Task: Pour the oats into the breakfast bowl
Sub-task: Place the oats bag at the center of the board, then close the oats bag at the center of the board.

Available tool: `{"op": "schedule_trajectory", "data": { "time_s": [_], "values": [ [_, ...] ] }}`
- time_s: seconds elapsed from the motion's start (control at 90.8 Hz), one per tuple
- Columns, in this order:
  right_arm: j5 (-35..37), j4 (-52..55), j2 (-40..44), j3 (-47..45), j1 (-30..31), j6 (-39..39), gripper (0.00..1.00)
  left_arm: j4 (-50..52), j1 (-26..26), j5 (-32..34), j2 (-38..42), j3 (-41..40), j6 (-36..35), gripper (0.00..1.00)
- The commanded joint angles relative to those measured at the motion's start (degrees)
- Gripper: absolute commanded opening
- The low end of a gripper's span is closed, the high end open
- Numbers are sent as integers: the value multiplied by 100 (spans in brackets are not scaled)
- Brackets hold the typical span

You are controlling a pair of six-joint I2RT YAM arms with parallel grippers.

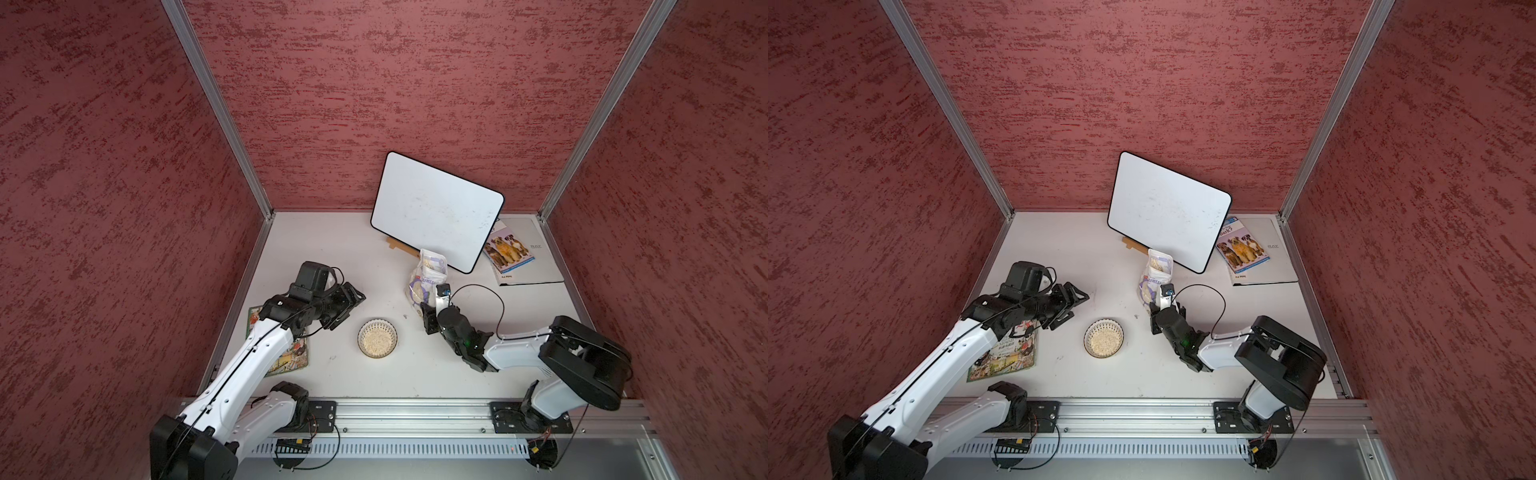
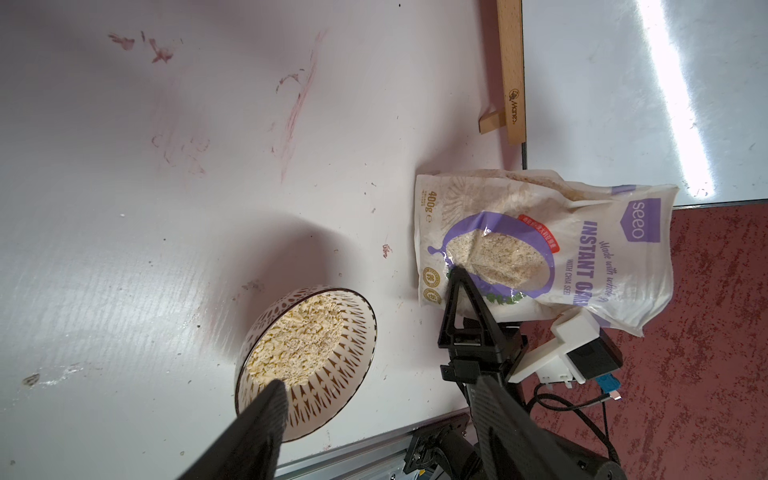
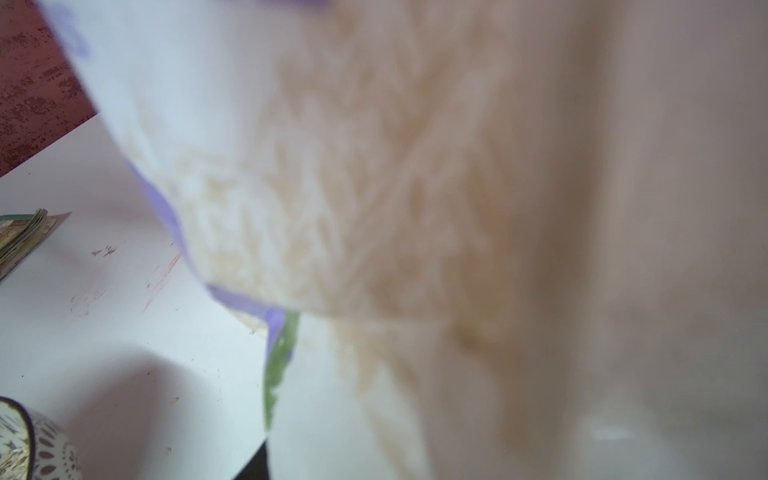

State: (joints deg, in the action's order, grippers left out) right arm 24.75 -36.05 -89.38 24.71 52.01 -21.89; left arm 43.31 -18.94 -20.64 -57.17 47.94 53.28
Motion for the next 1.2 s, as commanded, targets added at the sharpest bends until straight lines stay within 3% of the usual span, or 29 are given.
{"op": "schedule_trajectory", "data": {
  "time_s": [0.0,0.176,0.275,0.408,0.661,0.804,0.959,1.069,1.146,1.19],
  "values": [
    [-262,640,-34,-110,119,-48,50,77,-22,91,47,22,-33,74],
    [-184,1284,374,-17,318,63,62,134,-18,127,95,38,-48,74],
    [-176,2083,989,87,408,-124,82,193,-22,189,108,90,-84,74],
    [-106,3256,1877,193,542,-400,95,196,-18,248,105,102,-98,75],
    [-129,5612,3736,685,679,-567,99,275,-12,309,83,242,-195,74],
    [-221,7444,4473,1817,676,-704,99,518,-31,411,62,606,-536,75],
    [-135,9006,4033,3500,671,-157,99,742,-36,534,-140,1099,-1062,75],
    [-265,9928,2991,4818,523,405,98,784,-40,499,-380,1336,-1266,75],
    [-815,10449,2178,5550,253,719,91,767,-48,463,-470,1422,-1322,75],
    [-1148,10697,1731,5906,77,830,79,751,-60,464,-487,1455,-1351,75]
  ]
}}
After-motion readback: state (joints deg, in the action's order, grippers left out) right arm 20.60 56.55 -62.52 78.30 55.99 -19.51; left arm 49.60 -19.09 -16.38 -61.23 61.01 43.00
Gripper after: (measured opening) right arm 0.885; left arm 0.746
